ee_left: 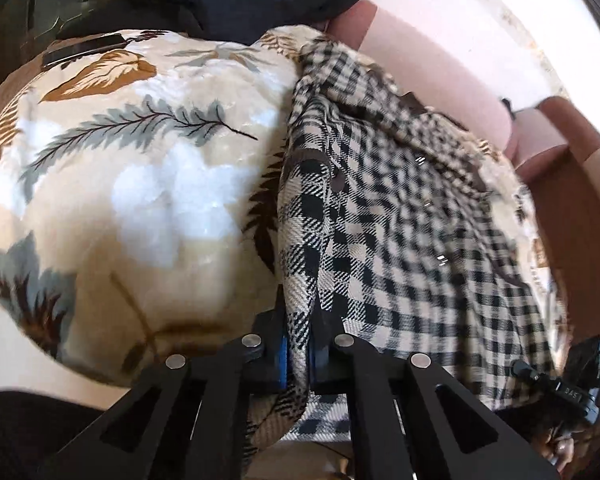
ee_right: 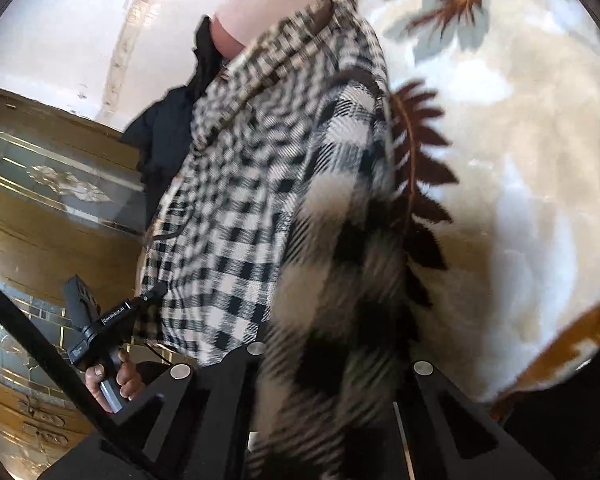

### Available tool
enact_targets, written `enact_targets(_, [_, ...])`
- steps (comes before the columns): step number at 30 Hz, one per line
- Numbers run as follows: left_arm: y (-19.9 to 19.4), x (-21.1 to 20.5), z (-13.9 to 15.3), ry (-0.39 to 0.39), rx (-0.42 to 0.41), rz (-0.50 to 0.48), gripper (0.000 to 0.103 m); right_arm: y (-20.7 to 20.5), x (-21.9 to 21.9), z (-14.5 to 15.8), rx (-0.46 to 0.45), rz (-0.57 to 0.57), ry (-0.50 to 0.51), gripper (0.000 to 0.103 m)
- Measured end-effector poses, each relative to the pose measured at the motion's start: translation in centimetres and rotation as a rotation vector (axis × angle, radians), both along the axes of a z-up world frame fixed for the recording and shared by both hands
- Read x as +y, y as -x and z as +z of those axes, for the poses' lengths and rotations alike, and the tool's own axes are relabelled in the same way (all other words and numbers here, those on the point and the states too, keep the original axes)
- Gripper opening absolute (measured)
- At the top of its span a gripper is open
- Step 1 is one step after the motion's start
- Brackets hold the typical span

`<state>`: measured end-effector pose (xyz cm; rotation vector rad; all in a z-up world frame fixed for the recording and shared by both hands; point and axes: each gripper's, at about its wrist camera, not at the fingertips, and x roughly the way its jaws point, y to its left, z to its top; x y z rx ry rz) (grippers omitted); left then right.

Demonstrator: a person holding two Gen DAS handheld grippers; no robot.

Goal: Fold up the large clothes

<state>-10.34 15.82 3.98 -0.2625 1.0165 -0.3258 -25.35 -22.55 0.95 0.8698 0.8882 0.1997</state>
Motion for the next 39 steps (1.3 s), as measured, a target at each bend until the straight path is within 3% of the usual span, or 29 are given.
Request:
enact_targets(7, [5.0,1.6,0.8,0.082,0.007,-0.055,0.006,4.5,-0.5,1.7,-0.026,0.066,0.004,0.006])
enact_targets(11, [5.6,1.4,1.0,0.085,0.012,-0.062,0.005,3.4,-0.1,2.0,-0.004,0.106,0.062,0.006])
enact_targets(14, [3.8,1.0,2.6,0.118,-0.002,-0.08,0.005,1.2,-1.2,4.1,-0.035,0.118,0.094,0.006])
enact_targets(21, [-7.8,-1.1,7.2,0.131,-0.1,-0.022,0.005,-10.0,-2.8,10.3,-0.12,0.09,0.292,0.006])
enact_targets(24, [-14.7,-2.5,6.5,0.101,-0.071,0.031,0.006,-15.5,-4.4,10.9,-0.121,0.039,0.33,0.006])
enact_targets(28, [-22.3,-4.2,4.0,0.017,-0.048,0.1,0.006,-23.3,-7.9,9.2,-0.067,-0.045,0.376,0.006])
enact_targets(32, [-26.2,-5.7,0.6,0.021,0.024,0.1,0.006,-29.2,-10.8,5.3,0.011,-0.079,0.341,0.007])
enact_targets(36, [-28.0,-6.3,0.6,0.066,0.02,0.074,0.006,-30.8,-12.8,2.8,0.037,-0.092,0.227,0.007])
enact_targets(39, [-29.4,-5.5,1.2,0.212,-0.001,0.076,0.007,-31.3,-14.3,2.6,0.001,-0.106,0.126,0.008])
